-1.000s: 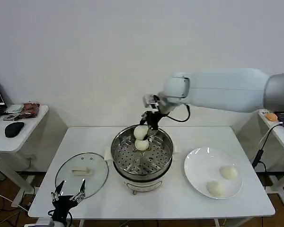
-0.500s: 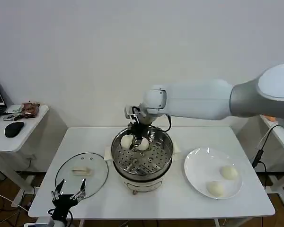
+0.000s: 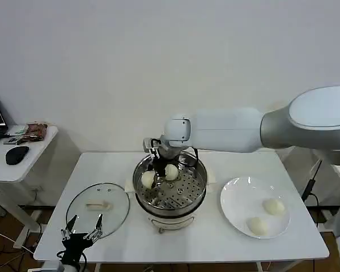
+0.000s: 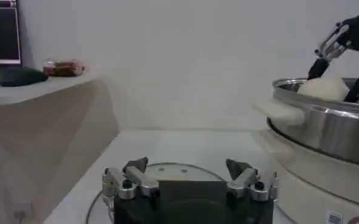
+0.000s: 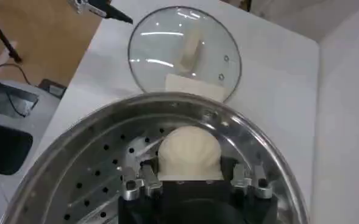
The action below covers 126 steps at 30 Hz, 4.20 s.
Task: Take steamed baozi put them in steamer then cover it.
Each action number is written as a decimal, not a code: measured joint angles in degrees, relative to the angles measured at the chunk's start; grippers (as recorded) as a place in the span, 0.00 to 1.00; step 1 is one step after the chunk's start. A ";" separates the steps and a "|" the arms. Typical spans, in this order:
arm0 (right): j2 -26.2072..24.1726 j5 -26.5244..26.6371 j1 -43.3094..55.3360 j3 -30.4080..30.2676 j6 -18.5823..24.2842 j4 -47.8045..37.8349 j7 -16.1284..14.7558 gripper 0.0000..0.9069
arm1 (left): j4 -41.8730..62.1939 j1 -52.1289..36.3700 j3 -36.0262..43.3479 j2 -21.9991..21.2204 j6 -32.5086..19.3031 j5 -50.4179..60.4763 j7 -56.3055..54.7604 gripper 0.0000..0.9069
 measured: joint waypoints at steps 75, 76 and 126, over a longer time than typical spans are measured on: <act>-40.66 -23.60 19.61 -11.83 11.80 22.22 -13.15 1.00 | -1.21 2.69 -1.67 -1.42 -0.44 1.01 -0.02 1.00; -41.30 -24.38 19.41 -12.00 12.13 22.22 -13.34 1.00 | -1.21 2.77 -1.63 -1.45 -0.44 1.02 -0.01 1.00; -52.20 -47.60 -16.52 10.01 18.88 12.14 -16.64 1.00 | -1.84 3.49 -2.58 -2.00 -0.10 1.35 -0.43 1.00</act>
